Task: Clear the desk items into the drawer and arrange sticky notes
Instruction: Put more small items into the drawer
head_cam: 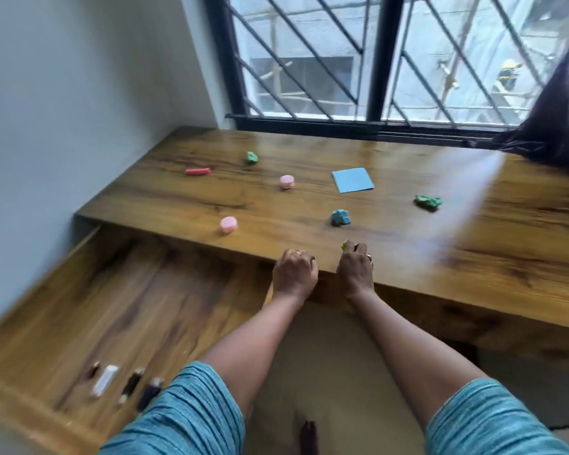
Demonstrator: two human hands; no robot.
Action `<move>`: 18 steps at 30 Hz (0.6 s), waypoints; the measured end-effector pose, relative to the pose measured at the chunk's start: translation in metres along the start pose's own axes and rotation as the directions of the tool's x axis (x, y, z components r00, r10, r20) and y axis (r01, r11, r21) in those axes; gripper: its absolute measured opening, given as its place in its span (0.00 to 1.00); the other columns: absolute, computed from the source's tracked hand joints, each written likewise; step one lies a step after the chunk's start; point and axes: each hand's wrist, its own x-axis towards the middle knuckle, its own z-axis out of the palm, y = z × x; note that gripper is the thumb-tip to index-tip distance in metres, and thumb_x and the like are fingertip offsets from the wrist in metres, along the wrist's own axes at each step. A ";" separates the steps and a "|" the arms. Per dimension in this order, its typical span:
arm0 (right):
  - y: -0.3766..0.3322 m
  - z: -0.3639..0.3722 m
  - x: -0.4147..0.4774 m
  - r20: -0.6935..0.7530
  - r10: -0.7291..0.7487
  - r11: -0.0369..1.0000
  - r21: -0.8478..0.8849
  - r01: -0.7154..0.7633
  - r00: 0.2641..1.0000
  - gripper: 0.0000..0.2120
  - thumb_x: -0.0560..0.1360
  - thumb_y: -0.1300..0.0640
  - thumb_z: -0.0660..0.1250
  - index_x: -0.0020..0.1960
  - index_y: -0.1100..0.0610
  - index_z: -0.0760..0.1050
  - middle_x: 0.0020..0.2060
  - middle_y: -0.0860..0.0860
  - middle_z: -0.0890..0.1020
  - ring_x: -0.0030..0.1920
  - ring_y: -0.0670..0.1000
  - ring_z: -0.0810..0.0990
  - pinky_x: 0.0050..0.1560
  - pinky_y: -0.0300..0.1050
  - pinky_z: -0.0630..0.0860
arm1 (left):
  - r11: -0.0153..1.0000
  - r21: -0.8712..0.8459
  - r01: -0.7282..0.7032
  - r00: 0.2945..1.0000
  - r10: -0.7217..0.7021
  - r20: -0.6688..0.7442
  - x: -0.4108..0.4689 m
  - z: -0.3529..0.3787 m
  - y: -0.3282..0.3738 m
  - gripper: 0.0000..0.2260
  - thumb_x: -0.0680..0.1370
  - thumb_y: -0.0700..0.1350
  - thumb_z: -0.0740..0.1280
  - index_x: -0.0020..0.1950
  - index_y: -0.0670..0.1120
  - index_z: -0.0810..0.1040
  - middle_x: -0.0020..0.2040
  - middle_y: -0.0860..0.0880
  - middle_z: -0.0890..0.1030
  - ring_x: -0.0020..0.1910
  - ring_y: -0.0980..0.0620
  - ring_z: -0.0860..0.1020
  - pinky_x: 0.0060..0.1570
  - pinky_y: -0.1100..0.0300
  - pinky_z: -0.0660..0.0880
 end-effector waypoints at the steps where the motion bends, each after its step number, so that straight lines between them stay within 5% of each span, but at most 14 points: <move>1: -0.015 0.006 -0.005 0.015 -0.034 0.999 0.015 0.034 0.999 0.16 0.80 0.66 0.50 0.66 0.64 0.66 0.59 0.63 0.71 0.58 0.64 0.74 0.59 0.55 0.72 | 0.999 0.028 0.019 1.000 -0.018 -0.014 -0.003 -0.008 -0.017 0.13 0.77 0.46 0.61 0.54 0.43 0.82 0.52 0.44 0.83 0.54 0.46 0.79 0.53 0.56 0.76; 9: -0.113 0.037 -0.016 0.055 -0.264 0.963 0.070 0.260 0.963 0.16 0.78 0.68 0.51 0.64 0.62 0.67 0.57 0.62 0.74 0.56 0.63 0.75 0.57 0.53 0.71 | 0.971 0.195 0.139 0.990 -0.130 -0.061 0.010 -0.058 -0.127 0.13 0.79 0.46 0.59 0.57 0.46 0.81 0.54 0.46 0.82 0.56 0.47 0.78 0.52 0.55 0.75; 18: -0.192 0.081 0.021 -0.007 -0.277 0.961 0.014 0.277 0.961 0.18 0.76 0.70 0.52 0.63 0.62 0.68 0.56 0.61 0.75 0.54 0.62 0.75 0.54 0.51 0.70 | 0.972 0.125 0.198 0.972 -0.179 -0.154 0.087 -0.084 -0.255 0.11 0.79 0.44 0.61 0.57 0.43 0.80 0.54 0.45 0.82 0.56 0.46 0.78 0.54 0.55 0.77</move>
